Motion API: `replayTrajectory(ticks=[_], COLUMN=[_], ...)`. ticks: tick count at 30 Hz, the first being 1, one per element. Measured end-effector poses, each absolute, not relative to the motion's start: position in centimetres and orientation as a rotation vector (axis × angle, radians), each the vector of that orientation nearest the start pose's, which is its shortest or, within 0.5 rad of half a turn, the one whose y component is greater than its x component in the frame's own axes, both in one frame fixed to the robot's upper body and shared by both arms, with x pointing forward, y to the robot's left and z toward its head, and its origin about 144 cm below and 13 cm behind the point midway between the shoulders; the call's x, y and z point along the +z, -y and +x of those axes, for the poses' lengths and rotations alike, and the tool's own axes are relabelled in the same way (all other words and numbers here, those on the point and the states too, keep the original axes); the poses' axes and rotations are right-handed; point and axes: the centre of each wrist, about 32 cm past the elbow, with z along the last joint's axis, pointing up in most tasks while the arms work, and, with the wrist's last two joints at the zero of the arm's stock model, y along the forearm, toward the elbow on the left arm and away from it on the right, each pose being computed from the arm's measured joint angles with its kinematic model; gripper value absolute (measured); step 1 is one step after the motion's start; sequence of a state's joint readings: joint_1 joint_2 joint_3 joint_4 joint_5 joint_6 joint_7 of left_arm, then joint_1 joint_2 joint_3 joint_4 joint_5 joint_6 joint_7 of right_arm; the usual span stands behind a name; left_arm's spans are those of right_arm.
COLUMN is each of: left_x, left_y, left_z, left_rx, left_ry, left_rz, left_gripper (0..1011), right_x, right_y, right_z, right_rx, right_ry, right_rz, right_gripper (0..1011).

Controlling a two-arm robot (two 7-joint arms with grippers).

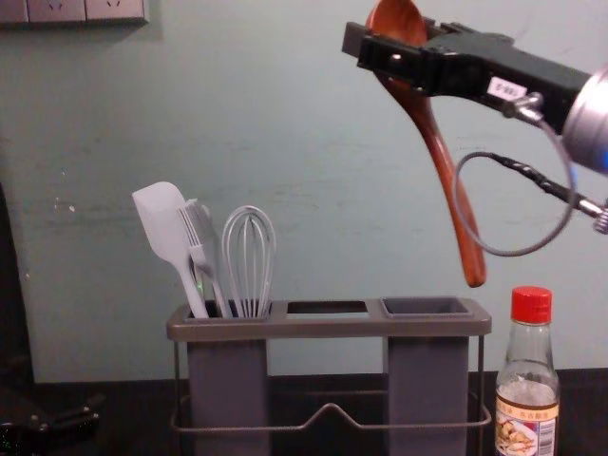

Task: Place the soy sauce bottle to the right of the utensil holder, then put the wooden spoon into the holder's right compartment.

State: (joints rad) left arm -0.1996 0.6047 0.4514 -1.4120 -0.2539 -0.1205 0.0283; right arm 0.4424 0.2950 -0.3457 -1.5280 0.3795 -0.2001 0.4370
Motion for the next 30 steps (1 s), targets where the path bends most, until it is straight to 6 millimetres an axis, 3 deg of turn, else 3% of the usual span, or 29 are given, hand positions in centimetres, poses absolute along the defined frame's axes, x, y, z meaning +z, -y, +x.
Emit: replayTrajectory(ticks=[20, 30], left_x=[114.0, 114.0], left_y=[-31.0, -31.0], left_z=[48.9, 48.9], left_rx=[1.248, 1.248], left_ry=[0.285, 0.285], left_rz=[0.304, 0.304], left_gripper=[1005, 1005], right_x=[125.5, 125.2], right_y=[19.3, 18.7], right_z=[60.0, 61.2], right_rx=[-0.801, -0.804], right_ry=[0.406, 0.416], right_rz=[0.307, 0.296], right_gripper=[840, 840])
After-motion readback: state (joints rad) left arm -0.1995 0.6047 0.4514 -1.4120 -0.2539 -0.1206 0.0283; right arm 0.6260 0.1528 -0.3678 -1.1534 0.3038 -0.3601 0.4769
